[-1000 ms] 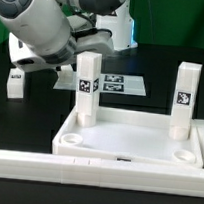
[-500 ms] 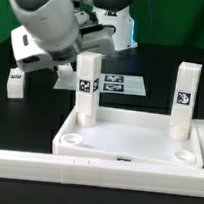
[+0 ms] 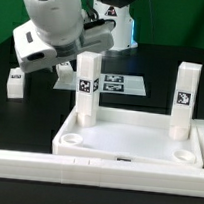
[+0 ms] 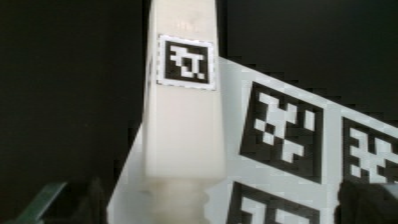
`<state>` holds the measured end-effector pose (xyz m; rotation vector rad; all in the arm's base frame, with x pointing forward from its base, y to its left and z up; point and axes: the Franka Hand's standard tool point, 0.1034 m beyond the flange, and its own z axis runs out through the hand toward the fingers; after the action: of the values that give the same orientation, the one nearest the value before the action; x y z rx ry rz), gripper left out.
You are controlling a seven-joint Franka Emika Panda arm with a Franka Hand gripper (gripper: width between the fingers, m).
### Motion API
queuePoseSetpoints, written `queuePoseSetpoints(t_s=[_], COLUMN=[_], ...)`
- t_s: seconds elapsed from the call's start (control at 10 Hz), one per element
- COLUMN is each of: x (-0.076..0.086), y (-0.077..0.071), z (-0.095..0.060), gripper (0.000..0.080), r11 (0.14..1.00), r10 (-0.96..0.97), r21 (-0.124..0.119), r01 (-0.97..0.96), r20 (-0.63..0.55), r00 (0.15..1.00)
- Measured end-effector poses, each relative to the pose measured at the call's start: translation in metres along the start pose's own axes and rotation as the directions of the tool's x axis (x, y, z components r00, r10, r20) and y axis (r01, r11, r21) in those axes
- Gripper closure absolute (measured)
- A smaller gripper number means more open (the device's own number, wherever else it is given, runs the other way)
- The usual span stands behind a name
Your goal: Assemble desk
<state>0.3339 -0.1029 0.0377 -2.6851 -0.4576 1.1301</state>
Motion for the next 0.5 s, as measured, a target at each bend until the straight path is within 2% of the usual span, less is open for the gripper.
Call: queuePoseSetpoints(t_s=[0.1,0.3,0.5], x=[0.0,0.005,0.004], y=[0.001,0.006,0.012], z=[0.0,0.002,0.002], gripper=[0.015,0.015,0.015], r11=[1.0,0.998,0.997], r10=[0.002,0.027,0.028], r21=[-0.003,-0.053,-0.068], r01=[-0.002,-0.029,-0.033], r20=[-0.001,-0.039,-0.079], r00=[1.0,0.999,0.996])
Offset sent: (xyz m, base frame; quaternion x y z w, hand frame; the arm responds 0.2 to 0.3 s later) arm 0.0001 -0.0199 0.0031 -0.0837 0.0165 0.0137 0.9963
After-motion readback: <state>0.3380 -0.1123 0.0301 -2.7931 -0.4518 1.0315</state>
